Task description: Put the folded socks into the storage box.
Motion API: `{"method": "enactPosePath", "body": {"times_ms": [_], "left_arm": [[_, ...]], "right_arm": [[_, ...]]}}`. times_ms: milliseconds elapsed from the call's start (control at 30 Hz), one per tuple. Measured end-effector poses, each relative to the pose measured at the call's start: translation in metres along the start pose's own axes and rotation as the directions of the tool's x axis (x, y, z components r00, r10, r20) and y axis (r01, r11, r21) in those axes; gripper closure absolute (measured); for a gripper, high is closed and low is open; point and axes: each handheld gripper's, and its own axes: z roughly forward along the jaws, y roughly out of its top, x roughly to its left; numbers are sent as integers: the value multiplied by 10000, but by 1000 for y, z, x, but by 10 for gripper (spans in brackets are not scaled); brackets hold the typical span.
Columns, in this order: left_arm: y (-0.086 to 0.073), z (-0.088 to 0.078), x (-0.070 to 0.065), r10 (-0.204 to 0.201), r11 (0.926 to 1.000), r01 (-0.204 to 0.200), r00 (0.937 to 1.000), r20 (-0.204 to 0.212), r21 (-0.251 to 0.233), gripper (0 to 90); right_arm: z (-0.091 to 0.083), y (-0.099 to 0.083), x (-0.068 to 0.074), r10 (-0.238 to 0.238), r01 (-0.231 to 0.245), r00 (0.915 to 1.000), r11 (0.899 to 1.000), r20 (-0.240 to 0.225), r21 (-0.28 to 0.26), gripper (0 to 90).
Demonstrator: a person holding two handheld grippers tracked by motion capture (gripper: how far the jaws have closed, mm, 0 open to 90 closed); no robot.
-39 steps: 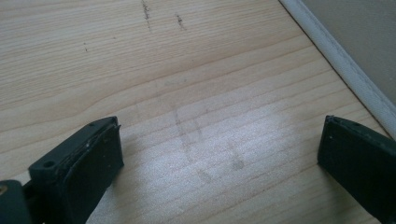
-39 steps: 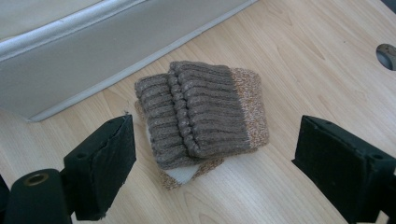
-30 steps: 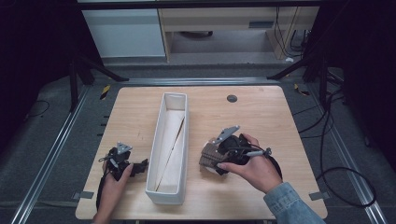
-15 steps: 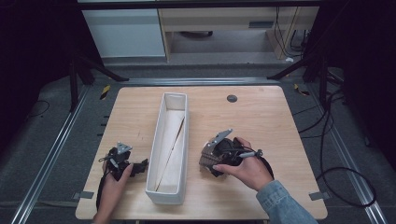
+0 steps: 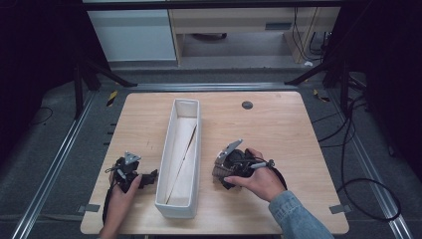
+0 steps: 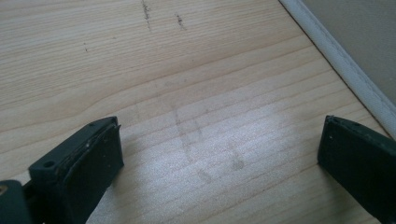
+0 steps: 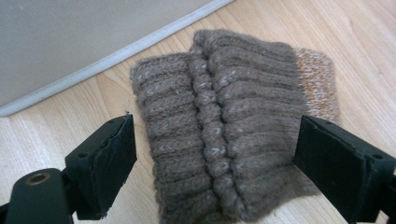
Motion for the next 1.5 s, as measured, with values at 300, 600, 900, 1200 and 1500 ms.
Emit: {"method": "enactPosePath", "body": {"times_ms": [300, 600, 900, 1200, 1500], "left_arm": [[0, 0, 0, 0, 10000, 0, 10000, -3, 1, 0], [0, 0, 0, 4, 10000, -4, 10000, 0, 5, 0], [0, 0, 0, 2, 10000, -2, 10000, -2, 2, 0], [0, 0, 0, 2, 10000, -2, 10000, -2, 1, 0], [0, 0, 0, 4, 10000, -4, 10000, 0, 3, 0]], "right_arm": [[16, -6, 3, -110, 108, 9999, 9996, 90, 271, 130], [19, -10, 3, -621, 612, 9976, 9977, 304, 303, 179], [15, -9, 3, -860, 844, 9954, 9957, 429, 378, 309], [4, -4, -2, -974, 965, 9942, 9951, 460, 215, 428], [-7, -1, -6, -998, 996, 9936, 9950, 523, 81, 456]]}}
